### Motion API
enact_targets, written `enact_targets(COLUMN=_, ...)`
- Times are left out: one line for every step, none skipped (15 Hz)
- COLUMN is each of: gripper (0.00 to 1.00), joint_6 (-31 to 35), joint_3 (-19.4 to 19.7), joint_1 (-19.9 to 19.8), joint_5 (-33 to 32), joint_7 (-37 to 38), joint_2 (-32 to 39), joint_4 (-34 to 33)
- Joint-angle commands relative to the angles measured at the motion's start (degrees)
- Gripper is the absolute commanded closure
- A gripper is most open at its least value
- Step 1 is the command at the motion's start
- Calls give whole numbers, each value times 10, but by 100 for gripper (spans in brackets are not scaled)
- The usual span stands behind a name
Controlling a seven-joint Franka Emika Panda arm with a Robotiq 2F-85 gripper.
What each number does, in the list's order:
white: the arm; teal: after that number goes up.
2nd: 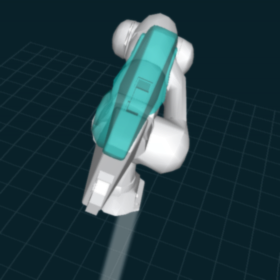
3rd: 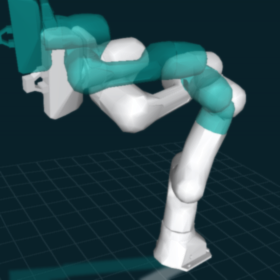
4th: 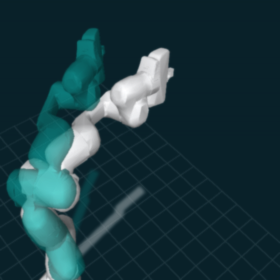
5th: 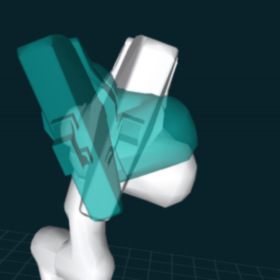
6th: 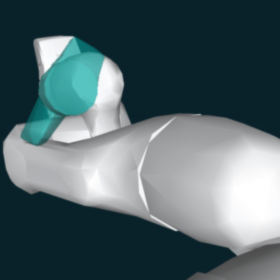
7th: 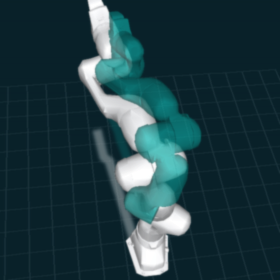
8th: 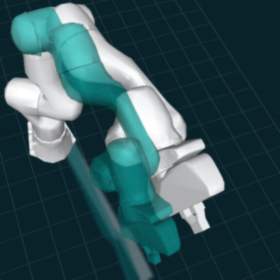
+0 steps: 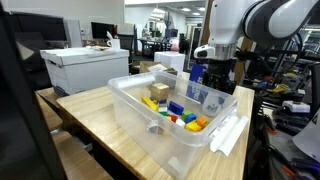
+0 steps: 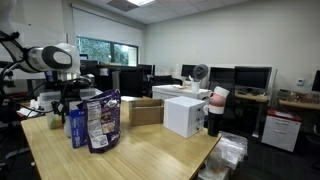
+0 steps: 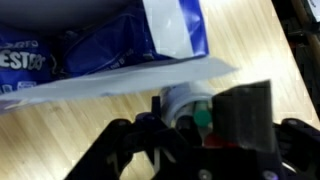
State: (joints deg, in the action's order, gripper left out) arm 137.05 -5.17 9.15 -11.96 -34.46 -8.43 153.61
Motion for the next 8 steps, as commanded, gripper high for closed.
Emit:
enact_targets(gripper=60, joint_6=10, joint_3=2, joint_1=5, joint_5=12, joint_7=-25, joint_2=-7, joint_4=8)
enact_targets(gripper=60, joint_6=10, joint_3=1, joint_1=4, joint_5=10, joint_7=-23, joint_2=-7, joint_4=8)
enact_targets(gripper=60, joint_6=10, joint_3=1, joint_1=5, joint_5=11, joint_7=-26, joint_2=-8, joint_4=8)
enact_targets(gripper=60, joint_6=9, joint_3=1, joint_1=5, joint_5=10, joint_7=-25, joint_2=-8, joint_4=8)
enact_targets(gripper=35, joint_6=-2, joint_3=-1, joint_1=1, joint_5=1, joint_7=-4, joint_2=0, joint_4=-1)
enact_targets(gripper=35, joint_6=-2, joint_3=-1, joint_1=1, joint_5=1, joint_7=-5, joint_2=0, joint_4=-1)
enact_targets(gripper=35, joint_6=-2, joint_3=-1, joint_1=1, joint_5=1, joint_7=-5, joint_2=0, joint_4=-1)
enact_targets(gripper=35, joint_6=-2, joint_3=-1, joint_1=1, joint_5=1, joint_7=-6, joint_2=0, joint_4=-1)
